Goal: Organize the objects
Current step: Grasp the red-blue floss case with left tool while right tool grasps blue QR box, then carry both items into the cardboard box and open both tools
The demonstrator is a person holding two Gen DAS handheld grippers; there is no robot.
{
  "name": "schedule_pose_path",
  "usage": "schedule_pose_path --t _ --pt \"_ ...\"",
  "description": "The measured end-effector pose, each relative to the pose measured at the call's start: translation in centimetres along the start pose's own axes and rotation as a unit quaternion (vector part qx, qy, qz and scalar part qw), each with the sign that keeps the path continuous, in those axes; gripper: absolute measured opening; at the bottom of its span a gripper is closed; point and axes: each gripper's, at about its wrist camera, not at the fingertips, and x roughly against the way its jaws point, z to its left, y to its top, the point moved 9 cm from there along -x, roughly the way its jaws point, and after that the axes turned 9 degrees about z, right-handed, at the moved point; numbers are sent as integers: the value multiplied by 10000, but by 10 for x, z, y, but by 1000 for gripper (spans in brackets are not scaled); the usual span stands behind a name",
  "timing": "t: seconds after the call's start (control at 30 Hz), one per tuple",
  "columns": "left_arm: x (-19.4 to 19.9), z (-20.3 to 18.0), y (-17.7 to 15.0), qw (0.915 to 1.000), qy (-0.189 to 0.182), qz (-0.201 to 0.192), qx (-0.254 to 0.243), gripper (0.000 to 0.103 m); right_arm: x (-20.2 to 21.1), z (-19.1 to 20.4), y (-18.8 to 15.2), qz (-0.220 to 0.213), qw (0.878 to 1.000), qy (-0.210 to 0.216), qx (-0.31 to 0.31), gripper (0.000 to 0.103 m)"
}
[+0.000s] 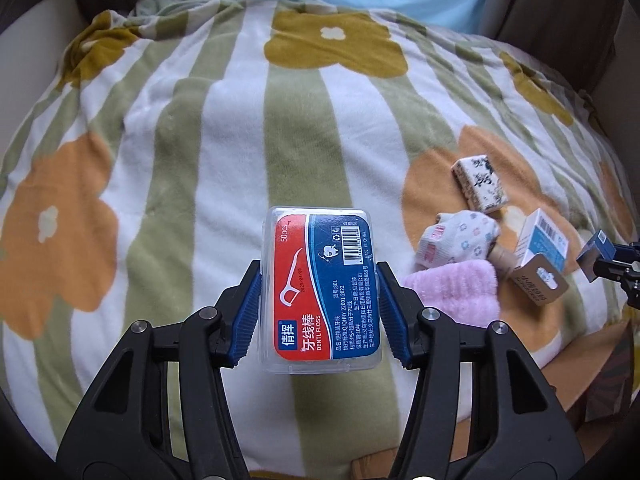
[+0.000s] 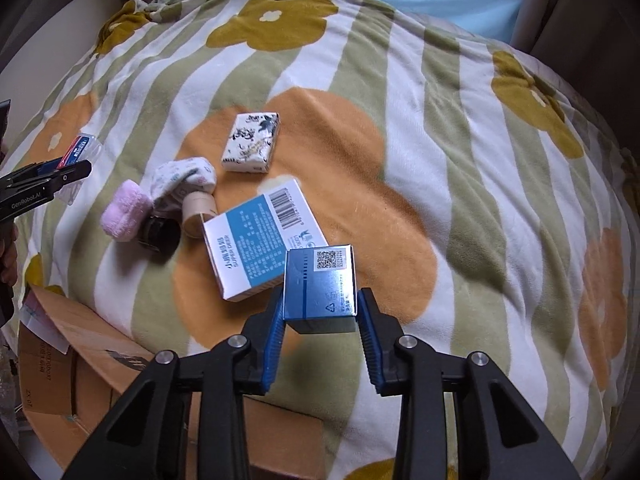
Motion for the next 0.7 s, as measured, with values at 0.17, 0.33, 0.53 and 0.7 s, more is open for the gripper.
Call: schedule_pose_path --t 0.17,0.33,0.53,0.7 --pt "61 -11 -4 9989 -54 -424 -203 51 47 30 -11 -411 9991 89 77 32" --pt "115 -29 -25 9967 -296 -705 -277 51 87 56 -33 -744 9967 233 234 32" --pt "143 -63 -72 9945 -444 -763 -567 51 103 83 -68 -861 9949 416 312 32" --pt "140 -93 -115 9929 -596 -640 -809 51 101 100 -96 -862 9942 435 484 32"
